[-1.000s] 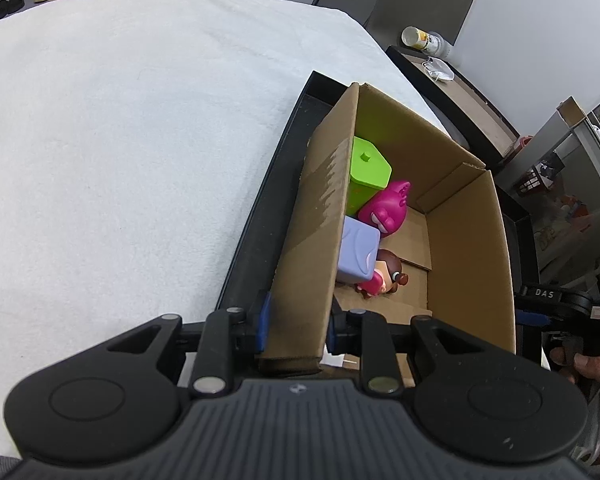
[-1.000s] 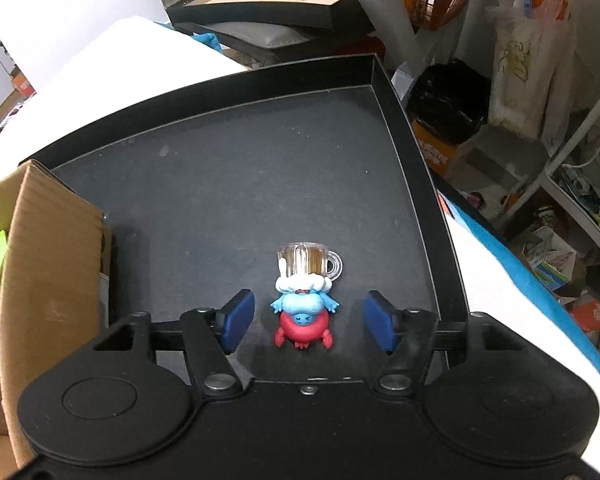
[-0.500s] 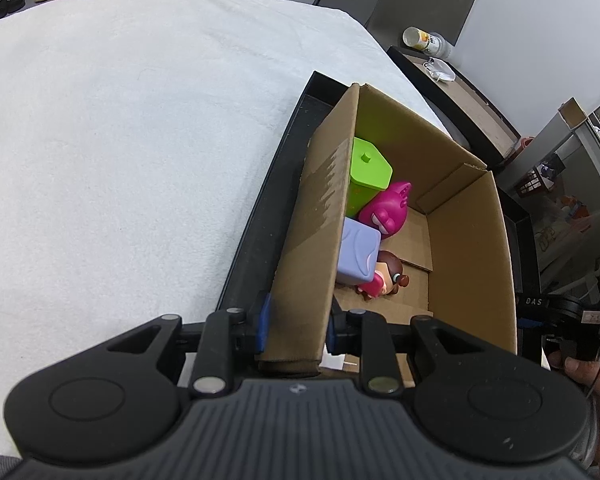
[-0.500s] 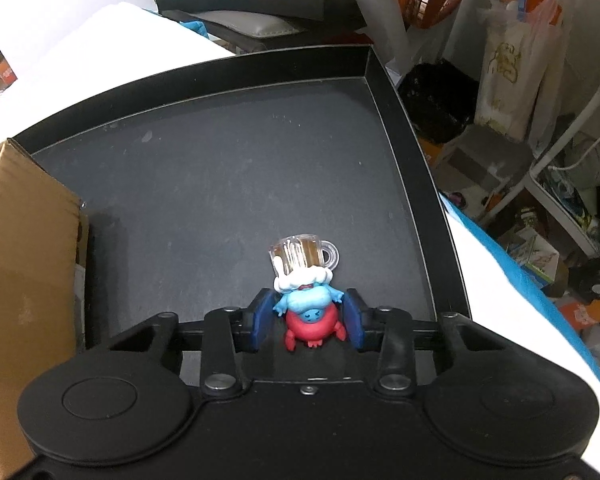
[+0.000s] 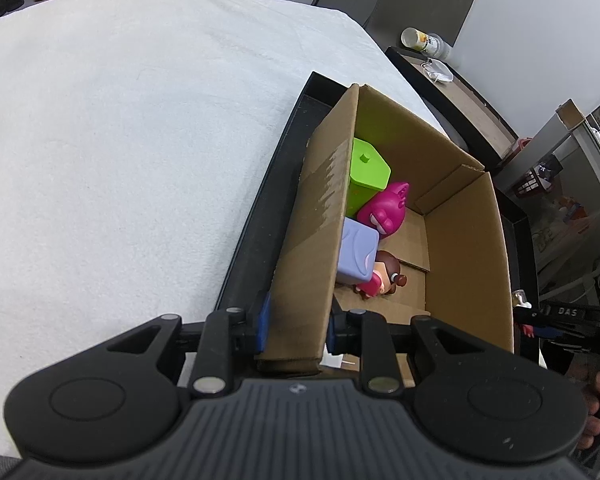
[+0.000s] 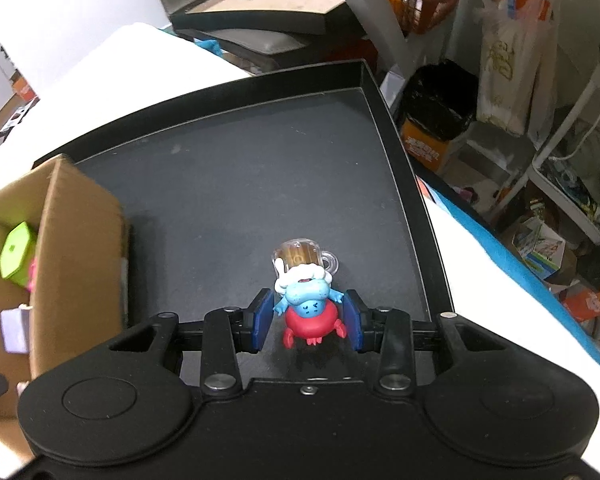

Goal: Organize rigid objects
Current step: 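Carry the mug figure over the cardboard box and lower it inside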

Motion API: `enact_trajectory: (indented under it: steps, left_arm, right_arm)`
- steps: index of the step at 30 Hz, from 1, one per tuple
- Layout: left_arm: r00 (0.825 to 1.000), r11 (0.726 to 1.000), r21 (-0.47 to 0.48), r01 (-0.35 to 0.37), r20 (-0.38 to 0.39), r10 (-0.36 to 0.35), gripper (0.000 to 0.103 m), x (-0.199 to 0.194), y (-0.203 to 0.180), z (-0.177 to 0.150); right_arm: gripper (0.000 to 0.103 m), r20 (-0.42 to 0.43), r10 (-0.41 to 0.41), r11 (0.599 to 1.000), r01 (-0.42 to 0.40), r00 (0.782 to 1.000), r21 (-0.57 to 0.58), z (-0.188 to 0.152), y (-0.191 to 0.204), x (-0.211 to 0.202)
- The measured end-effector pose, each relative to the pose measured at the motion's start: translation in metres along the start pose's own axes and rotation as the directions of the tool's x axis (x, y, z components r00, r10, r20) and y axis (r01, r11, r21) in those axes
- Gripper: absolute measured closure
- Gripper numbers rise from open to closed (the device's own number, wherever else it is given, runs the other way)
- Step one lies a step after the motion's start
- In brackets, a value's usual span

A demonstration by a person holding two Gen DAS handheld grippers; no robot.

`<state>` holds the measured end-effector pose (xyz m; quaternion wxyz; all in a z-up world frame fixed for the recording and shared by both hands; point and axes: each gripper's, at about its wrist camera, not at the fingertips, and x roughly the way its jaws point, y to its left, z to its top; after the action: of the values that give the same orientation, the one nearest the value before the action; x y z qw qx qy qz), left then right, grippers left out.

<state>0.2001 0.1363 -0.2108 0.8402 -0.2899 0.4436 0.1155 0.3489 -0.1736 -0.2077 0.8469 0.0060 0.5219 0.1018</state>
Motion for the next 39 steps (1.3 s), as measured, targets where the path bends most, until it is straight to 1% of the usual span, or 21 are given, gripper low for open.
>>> enact_trajectory:
  steps: [4,13,21,26,31,36,39]
  left_arm:
    - [1.0,1.0,-0.001,0.007,0.005,-0.007,0.078,-0.002,0.0,0.0]
    - [1.0,1.0,0.0,0.017,0.012,-0.017,0.078,-0.005,0.002,-0.001]
    - [0.999,0.999,-0.004,0.037,0.021,-0.037,0.079,-0.01,0.004,-0.001]
    - [0.997,0.998,0.006,0.06,0.048,-0.06,0.079,-0.019,0.004,-0.004]
    - [0.995,0.997,0.0,0.076,0.07,-0.076,0.084,-0.023,0.005,-0.004]
    - [0.993,0.995,-0.018,0.095,0.071,-0.094,0.084,-0.021,0.009,-0.003]
    - [0.993,0.995,-0.008,0.098,0.071,-0.098,0.084,-0.021,0.008,-0.003]
  right_arm:
    - [0.065,0.002,0.027,1.0,-0.027,1.0,0.012,0.0,0.001,-0.012]
    - [0.065,0.042,0.054,0.998,-0.053,0.998,-0.022,0.001,0.014,-0.04]
    - [0.065,0.085,0.079,0.995,-0.072,0.993,-0.075,0.009,0.044,-0.066]
    - [0.065,0.106,0.107,0.99,-0.096,0.989,-0.103,0.015,0.066,-0.075]
    - [0.065,0.114,0.125,0.985,-0.109,0.986,-0.132,0.02,0.087,-0.078]
    - [0.065,0.109,0.143,0.98,-0.125,0.984,-0.156,0.022,0.108,-0.076]
    - [0.065,0.102,0.149,0.976,-0.13,0.984,-0.172,0.022,0.12,-0.072]
